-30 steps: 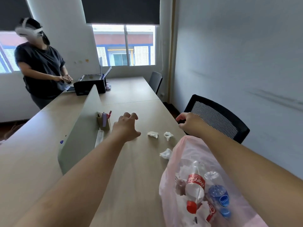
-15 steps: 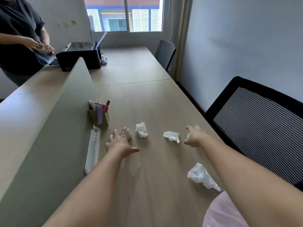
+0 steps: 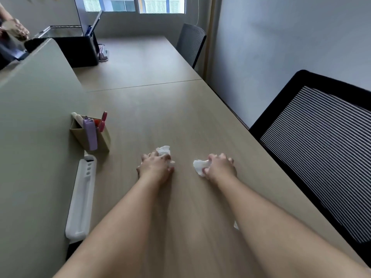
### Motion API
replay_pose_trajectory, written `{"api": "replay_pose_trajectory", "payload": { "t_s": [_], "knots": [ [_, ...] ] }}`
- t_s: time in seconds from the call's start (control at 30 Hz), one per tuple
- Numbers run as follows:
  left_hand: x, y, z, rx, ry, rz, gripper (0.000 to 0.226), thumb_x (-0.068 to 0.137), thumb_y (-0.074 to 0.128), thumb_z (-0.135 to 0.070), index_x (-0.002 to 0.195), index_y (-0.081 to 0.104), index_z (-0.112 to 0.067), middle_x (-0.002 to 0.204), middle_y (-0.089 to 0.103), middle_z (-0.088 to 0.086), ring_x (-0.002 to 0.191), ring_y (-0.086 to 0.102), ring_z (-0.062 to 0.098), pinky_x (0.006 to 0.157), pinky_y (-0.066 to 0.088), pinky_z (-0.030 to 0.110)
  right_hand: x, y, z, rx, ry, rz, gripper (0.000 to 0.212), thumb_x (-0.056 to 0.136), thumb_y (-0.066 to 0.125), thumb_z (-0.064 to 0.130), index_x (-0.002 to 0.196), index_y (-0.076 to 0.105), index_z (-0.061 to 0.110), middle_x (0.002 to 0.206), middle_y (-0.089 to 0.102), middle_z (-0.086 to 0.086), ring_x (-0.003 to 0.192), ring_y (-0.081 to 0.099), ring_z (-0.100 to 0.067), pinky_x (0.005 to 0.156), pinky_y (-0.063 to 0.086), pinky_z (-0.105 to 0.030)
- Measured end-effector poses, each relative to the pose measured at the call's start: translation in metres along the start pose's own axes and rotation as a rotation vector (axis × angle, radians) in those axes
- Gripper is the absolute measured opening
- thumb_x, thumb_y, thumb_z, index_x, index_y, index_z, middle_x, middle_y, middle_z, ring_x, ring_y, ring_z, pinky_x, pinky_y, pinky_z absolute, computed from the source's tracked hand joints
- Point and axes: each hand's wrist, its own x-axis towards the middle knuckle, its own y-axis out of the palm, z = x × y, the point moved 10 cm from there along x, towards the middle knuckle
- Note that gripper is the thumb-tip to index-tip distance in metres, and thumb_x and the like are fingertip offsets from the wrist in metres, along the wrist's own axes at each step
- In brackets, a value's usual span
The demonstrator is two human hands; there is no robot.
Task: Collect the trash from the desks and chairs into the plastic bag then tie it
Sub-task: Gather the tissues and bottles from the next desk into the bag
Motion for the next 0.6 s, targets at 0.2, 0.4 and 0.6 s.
{"api": "replay_pose_trajectory", "payload": {
  "t_s": [0.2, 0.4, 0.6],
  "knots": [
    [-0.035, 0.008, -0.001, -0.055, 0.097, -0.079, 0.023, 0.096, 0.04, -0.011, 0.11, 0.058, -0.015, 0.13, 0.052, 0.004, 0.116, 0.046, 0.032, 0.091, 0.039, 0.031, -0.01, 0.016, -0.004, 0.073, 0.044, 0.135, 0.035, 0.078, 0.074, 0.021, 0.11, 0.066, 0.009, 0.112, 0.068, -0.006, 0.102, 0.067, -0.022, 0.083, 0.05, -0.024],
    [-0.068, -0.059, -0.009, -0.192, 0.11, -0.146, 0.02, 0.089, 0.045, -0.01, 0.098, 0.063, -0.011, 0.112, 0.063, 0.012, 0.103, 0.058, 0.032, 0.082, 0.045, 0.031, -0.047, -0.072, 0.009, 0.233, -0.092, 0.041, 0.033, 0.085, 0.065, 0.008, 0.117, 0.062, 0.003, 0.122, 0.063, -0.009, 0.111, 0.061, -0.025, 0.08, 0.044, -0.021],
    [-0.161, -0.137, -0.062, -0.249, 0.207, -0.315, 0.024, 0.081, 0.047, -0.015, 0.095, 0.064, -0.006, 0.105, 0.063, 0.014, 0.099, 0.057, 0.033, 0.079, 0.044, 0.032, -0.124, -0.158, -0.016, 0.293, -0.174, -0.117, 0.028, 0.088, 0.057, 0.008, 0.115, 0.063, 0.002, 0.119, 0.062, -0.015, 0.105, 0.06, -0.029, 0.079, 0.044, -0.026]
  ]
}}
